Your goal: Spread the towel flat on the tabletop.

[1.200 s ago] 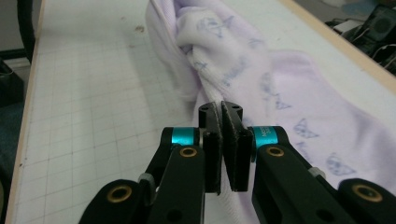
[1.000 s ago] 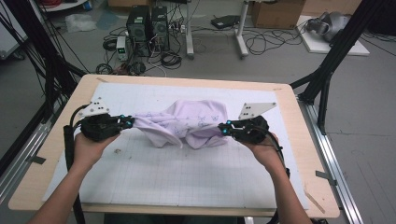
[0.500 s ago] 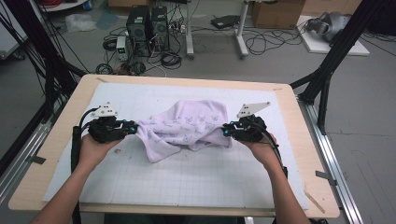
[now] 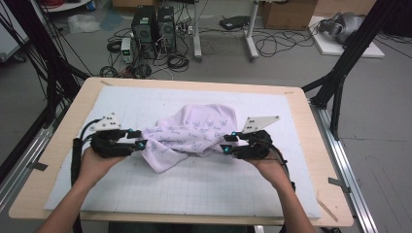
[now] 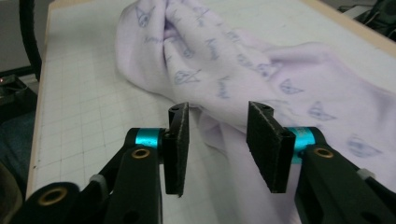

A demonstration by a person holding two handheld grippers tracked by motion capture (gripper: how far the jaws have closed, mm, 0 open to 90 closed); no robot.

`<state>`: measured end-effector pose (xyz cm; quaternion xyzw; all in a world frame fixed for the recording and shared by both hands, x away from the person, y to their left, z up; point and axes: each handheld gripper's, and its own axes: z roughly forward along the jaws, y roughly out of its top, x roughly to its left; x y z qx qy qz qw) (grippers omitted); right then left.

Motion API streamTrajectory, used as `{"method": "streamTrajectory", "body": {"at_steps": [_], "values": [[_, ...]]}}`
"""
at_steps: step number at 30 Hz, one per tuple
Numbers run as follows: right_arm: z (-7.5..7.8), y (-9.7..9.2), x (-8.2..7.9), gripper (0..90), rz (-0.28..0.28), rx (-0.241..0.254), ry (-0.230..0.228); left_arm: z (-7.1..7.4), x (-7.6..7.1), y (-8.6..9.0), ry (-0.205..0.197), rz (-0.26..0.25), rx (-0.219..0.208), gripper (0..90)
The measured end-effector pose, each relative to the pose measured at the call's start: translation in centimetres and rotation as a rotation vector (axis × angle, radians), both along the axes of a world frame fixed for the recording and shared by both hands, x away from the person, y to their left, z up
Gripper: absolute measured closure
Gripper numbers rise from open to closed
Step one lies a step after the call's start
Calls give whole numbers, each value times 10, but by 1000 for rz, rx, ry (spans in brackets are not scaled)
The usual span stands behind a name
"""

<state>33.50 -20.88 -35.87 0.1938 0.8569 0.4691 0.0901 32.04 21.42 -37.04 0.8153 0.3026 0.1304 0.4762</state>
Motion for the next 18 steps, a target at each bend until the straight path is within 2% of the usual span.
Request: {"method": "streamTrajectory", "body": {"at_steps": [3,5,6,8,9,10,12,14,16,18], "values": [[-15,23,4,557,25,-19,17,-20,-1,-20,32,-37,18,507],[-25,38,9,549,23,-35,18,-37,3,-33,71,-53,30,505],[-30,46,12,549,14,-46,19,-43,5,-37,79,-63,46,517],[-37,56,17,553,-10,-68,13,-56,12,-47,120,-72,107,540],[-41,61,20,562,-19,-73,14,-61,14,-52,127,-74,130,544],[-46,65,24,588,-27,-78,18,-64,16,-55,116,-73,142,558],[-54,72,29,641,-45,-113,14,-66,18,-58,106,-58,140,628],[-63,76,34,726,-31,-134,37,-66,20,-56,112,-62,149,766],[-63,77,34,811,-22,-151,31,-63,19,-52,116,-63,152,822],[-56,73,31,828,-14,-135,16,-58,16,-48,99,-57,136,827]]}}
